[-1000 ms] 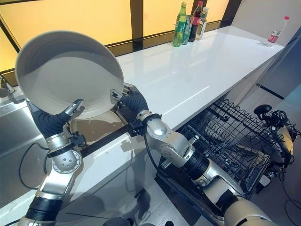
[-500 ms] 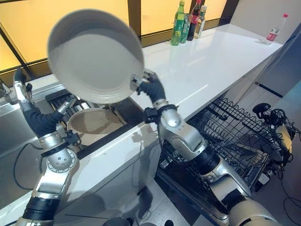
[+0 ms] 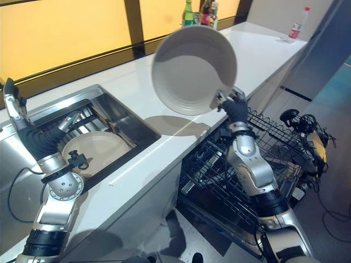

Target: Pick up plates and place into dishwasher.

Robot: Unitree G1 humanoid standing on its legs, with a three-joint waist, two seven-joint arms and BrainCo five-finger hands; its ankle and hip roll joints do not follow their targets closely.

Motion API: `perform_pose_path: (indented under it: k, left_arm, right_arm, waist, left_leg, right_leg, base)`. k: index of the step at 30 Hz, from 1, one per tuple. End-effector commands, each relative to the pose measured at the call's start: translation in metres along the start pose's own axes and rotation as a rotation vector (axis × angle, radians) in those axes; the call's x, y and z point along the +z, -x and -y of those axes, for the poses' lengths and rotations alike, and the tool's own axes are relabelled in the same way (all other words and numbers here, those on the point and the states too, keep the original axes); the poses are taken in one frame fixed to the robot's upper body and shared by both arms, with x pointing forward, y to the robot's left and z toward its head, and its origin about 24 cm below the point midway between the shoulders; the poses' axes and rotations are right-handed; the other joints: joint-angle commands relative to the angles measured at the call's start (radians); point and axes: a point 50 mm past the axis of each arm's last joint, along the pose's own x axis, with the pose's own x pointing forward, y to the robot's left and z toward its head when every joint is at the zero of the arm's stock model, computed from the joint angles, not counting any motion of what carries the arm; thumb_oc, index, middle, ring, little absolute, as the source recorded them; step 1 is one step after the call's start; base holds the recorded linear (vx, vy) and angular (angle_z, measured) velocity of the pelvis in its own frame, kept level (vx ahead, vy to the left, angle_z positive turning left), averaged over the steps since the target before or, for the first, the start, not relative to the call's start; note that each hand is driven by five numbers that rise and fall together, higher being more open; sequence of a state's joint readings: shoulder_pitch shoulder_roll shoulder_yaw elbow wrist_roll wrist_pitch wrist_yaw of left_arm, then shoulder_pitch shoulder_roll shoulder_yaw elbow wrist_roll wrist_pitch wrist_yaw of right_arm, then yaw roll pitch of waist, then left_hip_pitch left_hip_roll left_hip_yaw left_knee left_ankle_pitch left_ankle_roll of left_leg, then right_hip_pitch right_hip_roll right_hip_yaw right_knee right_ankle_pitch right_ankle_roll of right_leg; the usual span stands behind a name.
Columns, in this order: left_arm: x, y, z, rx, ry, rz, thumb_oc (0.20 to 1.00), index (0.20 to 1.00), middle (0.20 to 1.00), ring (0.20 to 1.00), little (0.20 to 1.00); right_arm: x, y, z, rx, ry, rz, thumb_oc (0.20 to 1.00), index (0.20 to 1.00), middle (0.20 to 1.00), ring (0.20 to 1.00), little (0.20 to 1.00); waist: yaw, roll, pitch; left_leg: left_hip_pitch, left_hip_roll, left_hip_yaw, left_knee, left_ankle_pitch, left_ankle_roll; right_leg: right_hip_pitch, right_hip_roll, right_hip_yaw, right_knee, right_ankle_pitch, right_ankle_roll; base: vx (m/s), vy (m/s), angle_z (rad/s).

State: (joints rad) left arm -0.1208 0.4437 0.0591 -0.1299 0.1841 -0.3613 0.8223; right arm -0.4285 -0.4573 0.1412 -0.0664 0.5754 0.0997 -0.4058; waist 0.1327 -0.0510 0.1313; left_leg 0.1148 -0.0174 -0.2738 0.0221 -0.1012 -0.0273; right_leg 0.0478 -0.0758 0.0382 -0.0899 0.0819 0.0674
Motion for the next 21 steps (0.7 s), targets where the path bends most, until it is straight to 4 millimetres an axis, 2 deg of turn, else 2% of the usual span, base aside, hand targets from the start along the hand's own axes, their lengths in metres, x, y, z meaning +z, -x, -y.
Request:
perform_pose_path:
  k: [1,12,15,21]
  left_arm:
    - [-0.003,-0.009,-0.01,-0.023,-0.057,0.083,1.0,1.0,1.0,1.0,1.0]
    - [-0.012,-0.021,-0.036,0.057,-0.171,0.113,1.0,1.0,1.0,1.0,1.0]
    - [-0.015,-0.024,-0.047,0.094,-0.225,0.126,1.0,1.0,1.0,1.0,1.0]
    - [-0.015,-0.025,-0.058,0.143,-0.26,0.136,1.0,1.0,1.0,1.0,1.0]
  right_arm:
    - [0.026,0.004,0.026,-0.021,0.079,0.173,0.2,0.2,0.2,0.2,0.2]
    - [-0.008,0.044,0.106,-0.223,0.279,0.009,0.2,0.2,0.2,0.2,0.2]
    - [-0.015,0.049,0.118,-0.256,0.306,-0.022,0.2,0.2,0.2,0.2,0.2]
    - [-0.02,0.053,0.133,-0.348,0.328,-0.043,0.2,0.2,0.2,0.2,0.2]
  waist:
    - [-0.048,0.006,-0.094]
    - [-0.166,0.014,-0.074]
    - [-0.169,0.01,-0.06]
    - [-0.124,0.021,-0.042]
  left_leg:
    - [-0.073,-0.013,0.027,-0.044,0.044,-0.002]
    - [-0.012,-0.027,0.08,-0.082,0.027,0.019]
    - [0.001,-0.025,0.106,-0.088,0.026,0.023]
    - [-0.066,-0.016,0.119,-0.046,0.06,0.036]
  right_leg:
    - [-0.036,-0.076,0.023,0.096,-0.061,0.095]
    - [-0.107,-0.062,0.093,0.129,-0.023,0.12]
    - [-0.128,-0.062,0.058,0.172,-0.016,0.128]
    - [-0.093,-0.054,-0.005,0.315,-0.124,0.102]
  base:
    - [-0.03,0.069,-0.1]
    - [-0.02,0.067,-0.24]
    - [-0.08,-0.059,-0.38]
    - [-0.13,-0.17,-0.3]
